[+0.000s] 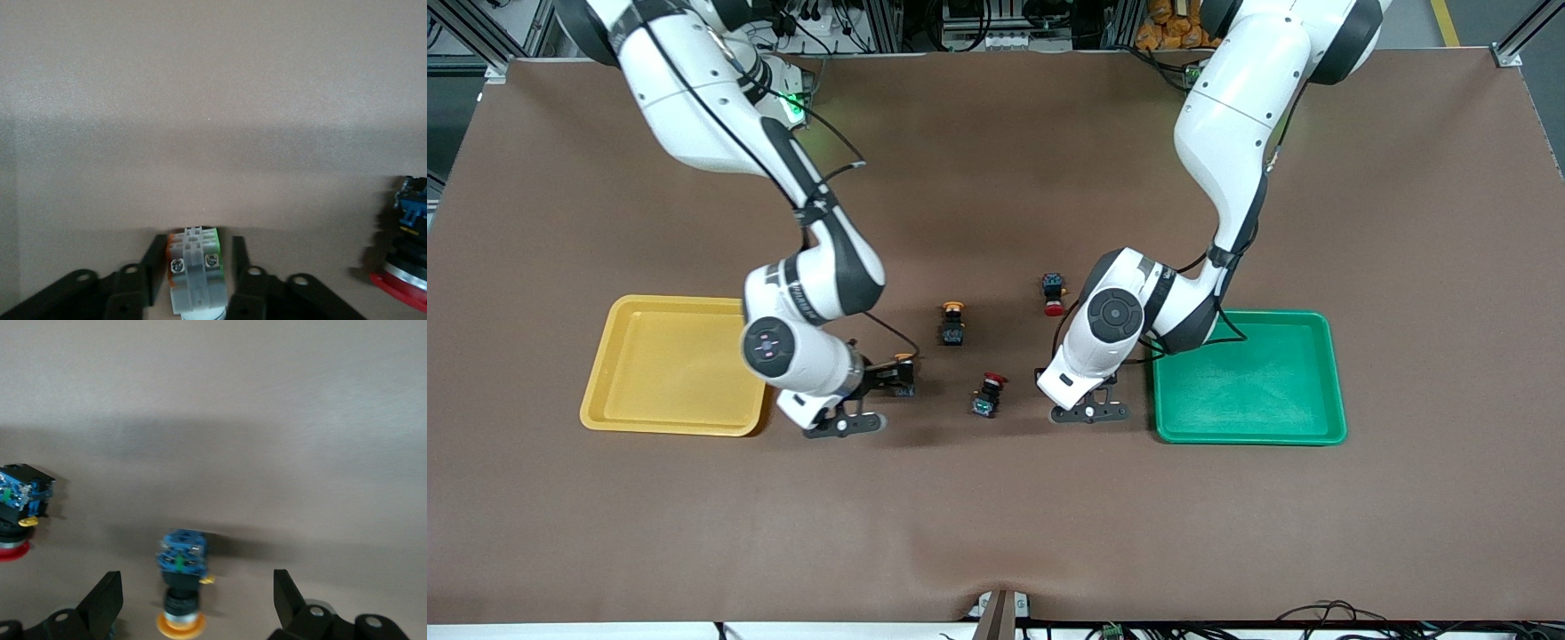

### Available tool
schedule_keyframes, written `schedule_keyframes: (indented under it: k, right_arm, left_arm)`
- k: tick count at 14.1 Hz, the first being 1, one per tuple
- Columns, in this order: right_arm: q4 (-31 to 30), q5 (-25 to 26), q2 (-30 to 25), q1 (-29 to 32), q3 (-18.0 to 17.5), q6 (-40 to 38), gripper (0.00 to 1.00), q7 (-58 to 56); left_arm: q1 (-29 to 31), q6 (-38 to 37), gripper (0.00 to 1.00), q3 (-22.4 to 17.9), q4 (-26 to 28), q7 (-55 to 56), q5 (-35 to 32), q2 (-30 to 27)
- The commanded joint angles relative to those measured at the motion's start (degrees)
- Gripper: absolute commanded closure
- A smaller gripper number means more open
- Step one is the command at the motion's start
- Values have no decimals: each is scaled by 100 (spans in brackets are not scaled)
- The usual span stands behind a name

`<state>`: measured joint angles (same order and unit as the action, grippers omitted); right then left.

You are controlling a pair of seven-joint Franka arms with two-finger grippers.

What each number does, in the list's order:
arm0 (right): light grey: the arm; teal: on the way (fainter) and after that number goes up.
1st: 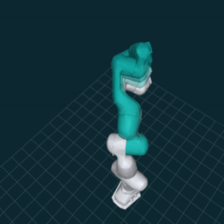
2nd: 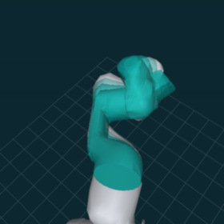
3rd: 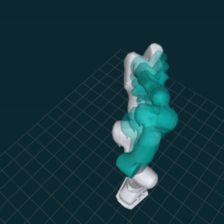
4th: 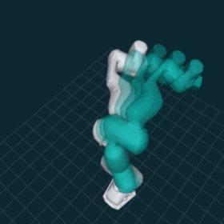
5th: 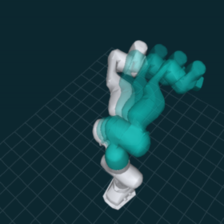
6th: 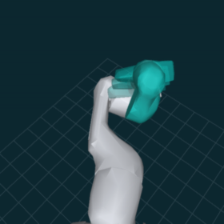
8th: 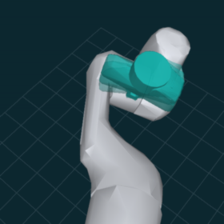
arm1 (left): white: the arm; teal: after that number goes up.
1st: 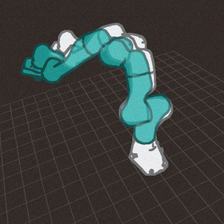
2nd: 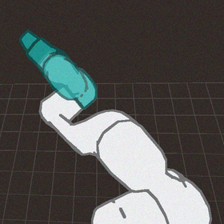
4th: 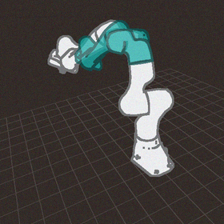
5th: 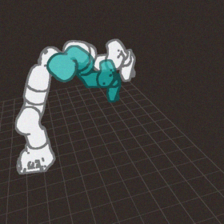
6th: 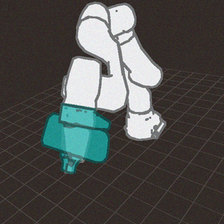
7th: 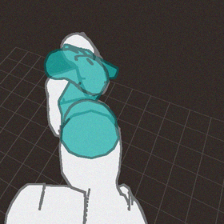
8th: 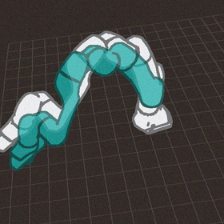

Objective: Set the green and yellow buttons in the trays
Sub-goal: 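Grasp the white button with the left gripper, the blue with the right gripper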

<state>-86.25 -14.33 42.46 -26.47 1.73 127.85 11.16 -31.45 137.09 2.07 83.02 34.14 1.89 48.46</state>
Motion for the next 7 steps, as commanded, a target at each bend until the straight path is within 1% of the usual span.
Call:
schedule_keyframes:
  k: [1, 3, 5, 7]
  right_arm:
    - [38, -9, 165, -148, 55, 125, 0, 185]
    - [-102, -9, 201, -218, 55, 161, 0, 185]
    - [-156, -9, 210, -219, 55, 178, 0, 185]
    - [-164, -9, 271, -219, 55, 274, 0, 185]
  left_arm:
    - [-10, -138, 100, -23, 30, 110, 75, -143]
    - [139, -803, 100, -66, -22, 67, 58, -389]
    - [454, -1427, 100, -58, -23, -29, -4, -740]
    - [709, -1946, 100, -58, -5, -467, -4, -995]
